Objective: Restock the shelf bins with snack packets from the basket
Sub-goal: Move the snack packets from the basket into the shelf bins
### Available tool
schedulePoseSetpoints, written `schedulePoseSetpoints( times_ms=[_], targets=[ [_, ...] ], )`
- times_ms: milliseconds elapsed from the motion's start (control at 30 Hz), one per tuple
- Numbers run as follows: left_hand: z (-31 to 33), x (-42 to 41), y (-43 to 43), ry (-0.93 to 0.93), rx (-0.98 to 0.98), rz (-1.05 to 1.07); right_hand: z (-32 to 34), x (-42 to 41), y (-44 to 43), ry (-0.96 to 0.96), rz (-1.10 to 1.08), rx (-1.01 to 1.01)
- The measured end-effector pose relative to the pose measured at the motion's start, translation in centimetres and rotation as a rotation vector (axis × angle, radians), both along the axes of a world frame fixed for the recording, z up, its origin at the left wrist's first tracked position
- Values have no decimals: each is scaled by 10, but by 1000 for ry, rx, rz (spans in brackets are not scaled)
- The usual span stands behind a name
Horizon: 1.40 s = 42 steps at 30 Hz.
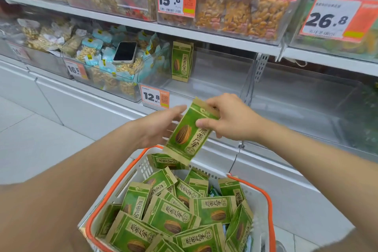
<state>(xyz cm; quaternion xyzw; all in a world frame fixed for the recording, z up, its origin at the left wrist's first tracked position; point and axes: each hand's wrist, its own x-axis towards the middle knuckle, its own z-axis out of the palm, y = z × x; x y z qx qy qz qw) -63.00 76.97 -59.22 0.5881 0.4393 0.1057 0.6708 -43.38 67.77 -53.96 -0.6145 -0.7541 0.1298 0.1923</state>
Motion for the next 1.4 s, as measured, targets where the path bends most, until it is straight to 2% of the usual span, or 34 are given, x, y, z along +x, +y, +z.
schedulePoseSetpoints(
  times_ms=[100, 200, 400, 533, 633, 700, 833, 933, 1033, 1133, 1233, 1300, 1400],
  targets=[
    [8, 4, -9, -178, 8, -73, -5, -2, 4, 290, -240, 47],
    [5, 9, -13, -326, 77, -17, -8, -1, 11, 629, -420, 112],
    [10, 20, -13, -469, 53, 41, -4, -1, 18, 678, -527, 179],
    [22, 16, -4, -320, 335, -175, 0, 3, 32, 724, -584, 272],
    [35, 13, 4, -225, 448, -229, 0, 6, 42, 638, -621, 325],
    [46, 11, 10, -203, 508, -227, -3, 5, 54, 604, -669, 309],
    [57, 6, 25, -139, 624, -217, -2, -1, 75, 656, -752, 172],
    [57, 2, 38, -123, 670, -186, -1, -7, 85, 716, -634, 60],
    [58, -1, 55, -123, 682, -90, -7, -13, 100, 856, -530, -50],
    [57, -2, 74, -14, 753, 9, -12, -13, 122, 938, -595, 8],
    [50, -6, 96, 204, 970, 106, -13, -2, 147, 862, -708, 176],
    [40, -10, 109, 308, 1130, 117, -17, 6, 164, 729, -742, 297],
    [28, -13, 119, 452, 1192, 31, -30, 10, 187, 484, -673, 307]
  ],
)
